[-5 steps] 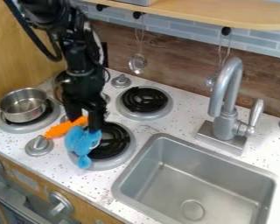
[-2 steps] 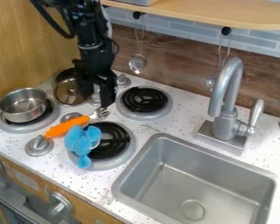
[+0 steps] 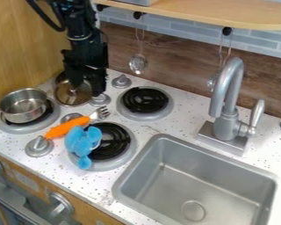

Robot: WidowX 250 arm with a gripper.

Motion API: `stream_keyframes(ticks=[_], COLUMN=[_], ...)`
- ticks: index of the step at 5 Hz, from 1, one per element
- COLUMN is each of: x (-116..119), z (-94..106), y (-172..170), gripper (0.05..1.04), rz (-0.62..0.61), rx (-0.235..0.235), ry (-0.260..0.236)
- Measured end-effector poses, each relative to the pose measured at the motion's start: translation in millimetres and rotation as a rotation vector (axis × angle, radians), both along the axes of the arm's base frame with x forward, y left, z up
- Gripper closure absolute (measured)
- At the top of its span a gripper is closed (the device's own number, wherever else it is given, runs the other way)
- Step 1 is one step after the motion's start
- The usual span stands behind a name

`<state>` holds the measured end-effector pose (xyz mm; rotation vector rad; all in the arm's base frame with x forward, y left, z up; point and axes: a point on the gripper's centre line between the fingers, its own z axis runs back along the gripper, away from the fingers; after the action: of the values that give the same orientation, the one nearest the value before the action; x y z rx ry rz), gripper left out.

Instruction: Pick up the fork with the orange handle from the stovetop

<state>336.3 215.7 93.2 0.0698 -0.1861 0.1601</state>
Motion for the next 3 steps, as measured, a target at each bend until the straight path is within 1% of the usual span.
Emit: stream_keyframes(ticks=[1, 2, 3], x=[-3, -9, -11], z=[-8.3, -22.4, -37.1], y=[22, 39, 51], gripper=[0.082, 0.082, 0.082], rz=[0.031, 0.053, 0.045], rx=[0.051, 0.078, 0.102], ry=[-0.015, -0.001, 0.026])
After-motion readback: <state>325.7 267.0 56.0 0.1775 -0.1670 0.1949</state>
